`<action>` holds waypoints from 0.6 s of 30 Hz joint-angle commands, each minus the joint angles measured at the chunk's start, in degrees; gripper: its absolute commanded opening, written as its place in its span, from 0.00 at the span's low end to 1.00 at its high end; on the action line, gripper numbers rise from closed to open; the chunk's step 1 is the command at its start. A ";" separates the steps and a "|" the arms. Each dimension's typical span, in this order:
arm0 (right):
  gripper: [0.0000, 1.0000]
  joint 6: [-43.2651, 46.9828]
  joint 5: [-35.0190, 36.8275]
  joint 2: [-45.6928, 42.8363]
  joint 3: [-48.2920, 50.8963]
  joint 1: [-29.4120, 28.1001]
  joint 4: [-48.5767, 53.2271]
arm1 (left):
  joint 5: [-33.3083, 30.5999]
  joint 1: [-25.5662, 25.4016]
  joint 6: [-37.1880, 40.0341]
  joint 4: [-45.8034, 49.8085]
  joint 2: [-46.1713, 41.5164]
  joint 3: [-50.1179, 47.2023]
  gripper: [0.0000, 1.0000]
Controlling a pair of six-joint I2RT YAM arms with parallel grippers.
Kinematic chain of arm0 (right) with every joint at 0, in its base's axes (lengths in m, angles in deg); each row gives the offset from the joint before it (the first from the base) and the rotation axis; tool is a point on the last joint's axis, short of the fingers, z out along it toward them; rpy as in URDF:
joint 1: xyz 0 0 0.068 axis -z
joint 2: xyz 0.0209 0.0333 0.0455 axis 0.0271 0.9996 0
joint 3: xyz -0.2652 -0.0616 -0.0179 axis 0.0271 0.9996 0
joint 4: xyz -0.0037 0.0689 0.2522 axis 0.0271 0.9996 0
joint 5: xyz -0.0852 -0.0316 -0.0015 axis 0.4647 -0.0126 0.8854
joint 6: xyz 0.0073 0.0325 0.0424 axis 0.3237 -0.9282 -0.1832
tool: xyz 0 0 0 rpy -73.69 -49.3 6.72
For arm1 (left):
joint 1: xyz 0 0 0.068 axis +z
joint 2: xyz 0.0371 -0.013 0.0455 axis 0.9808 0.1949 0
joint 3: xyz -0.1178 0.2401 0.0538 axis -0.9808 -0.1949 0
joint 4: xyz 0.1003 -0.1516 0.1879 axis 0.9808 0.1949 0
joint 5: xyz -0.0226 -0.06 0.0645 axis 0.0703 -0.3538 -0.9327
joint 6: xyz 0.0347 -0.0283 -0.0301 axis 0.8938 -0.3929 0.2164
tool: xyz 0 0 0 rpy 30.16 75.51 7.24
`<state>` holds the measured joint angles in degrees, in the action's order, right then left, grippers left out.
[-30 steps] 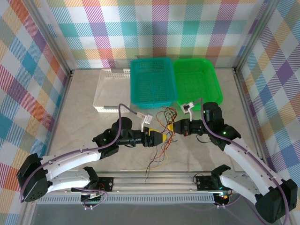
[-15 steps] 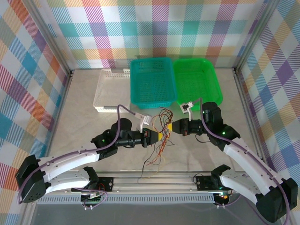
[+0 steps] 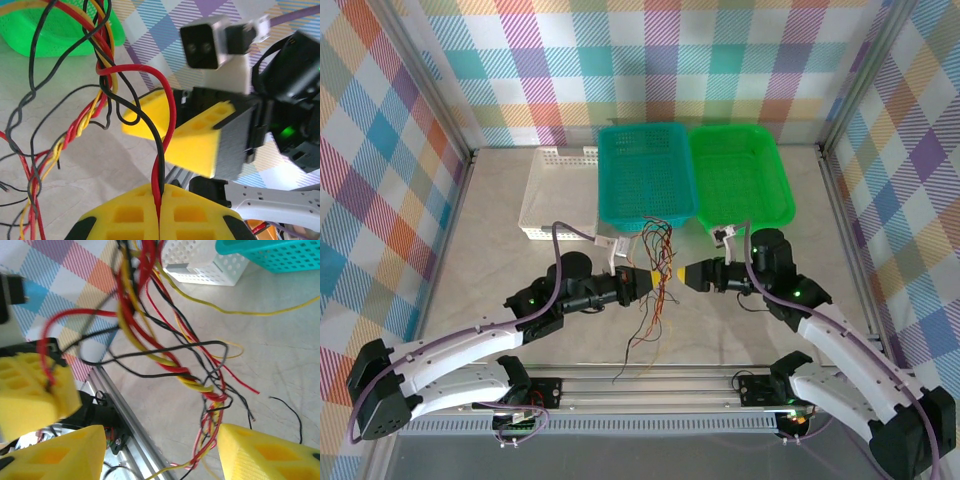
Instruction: Untangle the cables
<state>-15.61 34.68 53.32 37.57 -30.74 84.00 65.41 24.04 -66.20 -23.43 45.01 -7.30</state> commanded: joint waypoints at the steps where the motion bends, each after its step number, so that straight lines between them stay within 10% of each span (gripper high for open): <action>1: 0.64 2.00 2.61 0.95 2.20 -1.35 -6.57 | -1.32 -0.43 -2.18 -1.08 -2.42 3.03 0.00; 18: 0.57 7.47 21.43 7.40 5.81 -11.99 -24.72 | -1.71 -0.44 -8.14 -5.04 -3.54 1.64 0.00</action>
<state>-10.82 51.31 60.05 42.88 -41.61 64.29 64.08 24.04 -72.95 -24.44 42.69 -6.49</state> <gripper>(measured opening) 0.567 0.050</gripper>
